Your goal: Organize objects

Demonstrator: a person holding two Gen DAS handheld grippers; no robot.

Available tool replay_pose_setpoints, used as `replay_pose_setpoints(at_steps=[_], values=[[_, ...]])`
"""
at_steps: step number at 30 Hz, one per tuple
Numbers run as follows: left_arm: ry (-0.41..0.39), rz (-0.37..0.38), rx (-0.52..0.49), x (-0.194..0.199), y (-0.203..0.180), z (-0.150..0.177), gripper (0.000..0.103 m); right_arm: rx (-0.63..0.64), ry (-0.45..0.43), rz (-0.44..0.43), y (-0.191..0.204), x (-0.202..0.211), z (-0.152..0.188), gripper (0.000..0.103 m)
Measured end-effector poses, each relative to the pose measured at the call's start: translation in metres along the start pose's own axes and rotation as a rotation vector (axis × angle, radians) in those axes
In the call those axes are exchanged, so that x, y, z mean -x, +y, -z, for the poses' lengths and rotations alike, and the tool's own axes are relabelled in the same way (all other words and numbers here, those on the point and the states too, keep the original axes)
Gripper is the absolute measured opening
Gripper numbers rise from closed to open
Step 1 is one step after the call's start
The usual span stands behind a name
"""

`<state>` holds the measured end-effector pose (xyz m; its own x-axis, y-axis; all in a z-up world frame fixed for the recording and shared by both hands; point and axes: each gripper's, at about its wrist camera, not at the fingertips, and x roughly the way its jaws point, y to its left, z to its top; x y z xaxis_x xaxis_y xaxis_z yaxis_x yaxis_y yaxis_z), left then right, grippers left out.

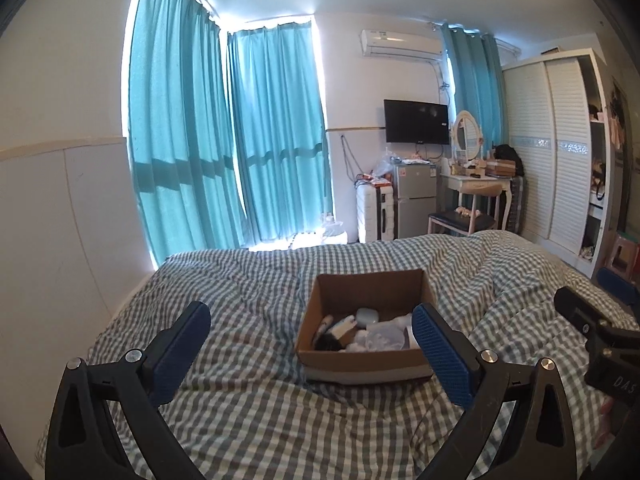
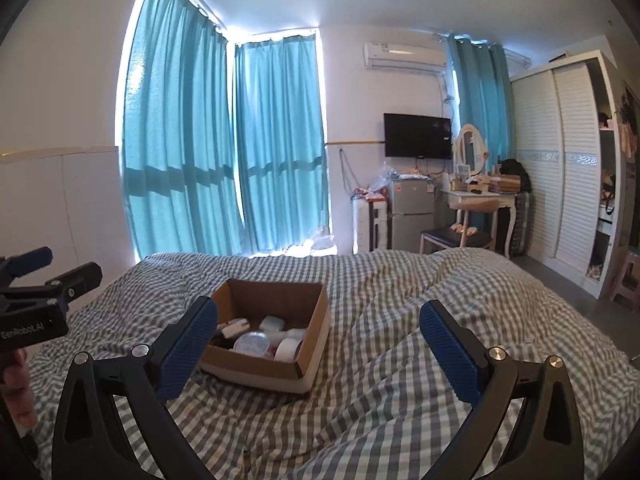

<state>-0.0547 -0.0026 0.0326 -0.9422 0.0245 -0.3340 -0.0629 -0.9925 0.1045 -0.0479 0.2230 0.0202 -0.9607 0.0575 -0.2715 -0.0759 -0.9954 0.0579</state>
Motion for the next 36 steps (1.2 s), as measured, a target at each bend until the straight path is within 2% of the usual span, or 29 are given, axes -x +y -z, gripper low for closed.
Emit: replay_pose_setpoints(at_steps=[3, 11, 36], values=[[-0.002, -0.033, -0.025, -0.001, 0.001, 0.012, 0.103, -0.004, 0.005, 0.012, 0.001, -0.002, 0.006, 0.101], [0.021, -0.027, -0.03, -0.002, 0.002, 0.023, 0.103, -0.01, 0.044, 0.03, 0.003, -0.011, 0.018, 0.101], [0.07, -0.007, -0.007, -0.012, 0.012, 0.034, 0.103, 0.012, 0.073, 0.017, 0.016, -0.02, 0.027, 0.101]])
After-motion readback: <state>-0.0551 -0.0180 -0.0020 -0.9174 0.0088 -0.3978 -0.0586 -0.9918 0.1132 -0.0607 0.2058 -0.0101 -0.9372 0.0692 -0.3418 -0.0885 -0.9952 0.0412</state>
